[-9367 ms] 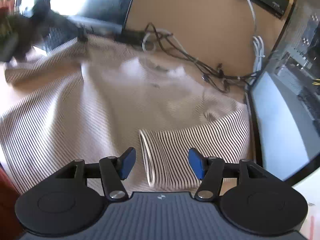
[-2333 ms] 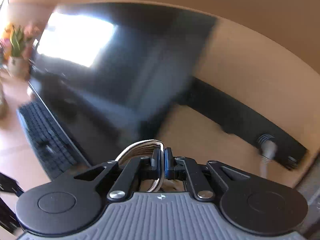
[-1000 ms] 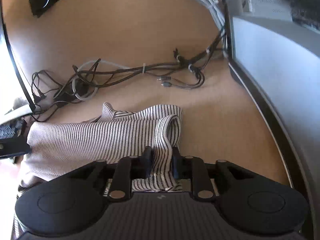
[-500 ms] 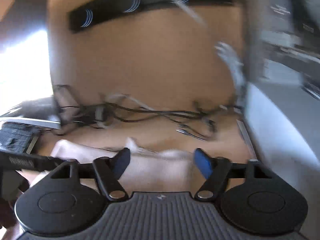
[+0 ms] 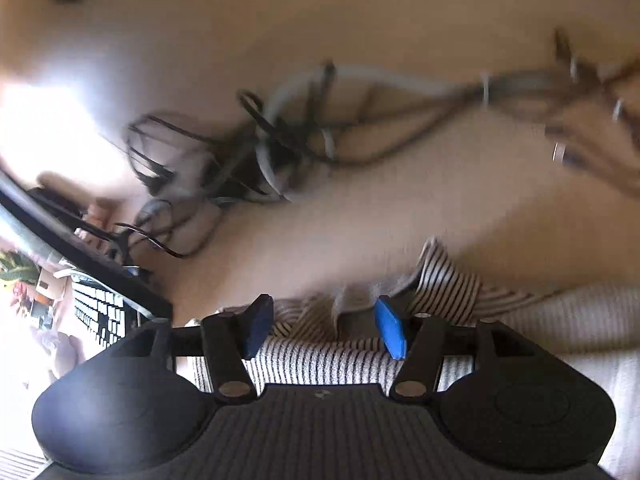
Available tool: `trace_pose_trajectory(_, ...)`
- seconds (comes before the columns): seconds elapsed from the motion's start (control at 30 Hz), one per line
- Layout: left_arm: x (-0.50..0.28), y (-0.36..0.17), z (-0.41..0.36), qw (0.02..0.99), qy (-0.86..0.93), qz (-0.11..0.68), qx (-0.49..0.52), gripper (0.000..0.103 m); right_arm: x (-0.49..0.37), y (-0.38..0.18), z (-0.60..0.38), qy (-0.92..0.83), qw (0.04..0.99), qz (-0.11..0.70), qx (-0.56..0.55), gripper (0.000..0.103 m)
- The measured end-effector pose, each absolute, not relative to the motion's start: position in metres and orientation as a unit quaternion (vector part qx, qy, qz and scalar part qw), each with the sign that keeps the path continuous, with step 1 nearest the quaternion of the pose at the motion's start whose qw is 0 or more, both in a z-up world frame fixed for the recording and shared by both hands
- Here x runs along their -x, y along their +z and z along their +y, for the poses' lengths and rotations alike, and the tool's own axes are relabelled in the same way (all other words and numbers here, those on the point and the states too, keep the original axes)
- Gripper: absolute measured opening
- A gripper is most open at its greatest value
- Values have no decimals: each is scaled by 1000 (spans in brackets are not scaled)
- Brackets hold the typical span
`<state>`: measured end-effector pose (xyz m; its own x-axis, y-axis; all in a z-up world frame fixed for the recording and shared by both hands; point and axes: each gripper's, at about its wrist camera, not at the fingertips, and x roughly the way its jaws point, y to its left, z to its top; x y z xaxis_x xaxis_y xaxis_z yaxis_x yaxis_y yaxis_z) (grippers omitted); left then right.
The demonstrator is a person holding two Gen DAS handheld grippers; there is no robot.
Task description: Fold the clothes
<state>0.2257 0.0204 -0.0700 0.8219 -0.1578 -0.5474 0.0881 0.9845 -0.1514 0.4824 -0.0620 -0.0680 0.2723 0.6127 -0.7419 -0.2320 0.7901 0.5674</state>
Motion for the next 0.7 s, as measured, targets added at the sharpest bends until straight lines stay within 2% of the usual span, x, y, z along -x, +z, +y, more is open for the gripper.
trace_pose_trajectory(0.07,-225,-71,24,952,-69,289,69,103,-486,-65,-65,270,780,530,-194,80)
trace_pose_trajectory(0.17,-223,-71,25,953,-76,286,71,103,-488,-54,-73,275,794,495,-222,81)
trace_pose_trajectory(0.23,-221,-71,25,953,-80,284,70,103,-490,-47,-79,278,802,471,-240,78)
trace_pose_trajectory(0.3,-221,-71,26,953,-82,284,72,103,-491,-41,-85,281,809,446,-259,65)
trace_pose_trajectory(0.43,-224,-72,29,951,-85,286,81,103,-494,-27,-97,286,822,396,-294,66)
trace_pose_trajectory(0.5,-227,-72,31,950,-88,287,86,103,-491,-29,-94,293,822,401,-278,65)
trace_pose_trajectory(0.6,-226,-72,33,949,-91,288,92,103,-484,-36,-85,306,819,422,-239,17)
trace_pose_trajectory(0.7,-226,-72,33,949,-93,287,93,103,-478,-43,-76,318,815,442,-200,17)
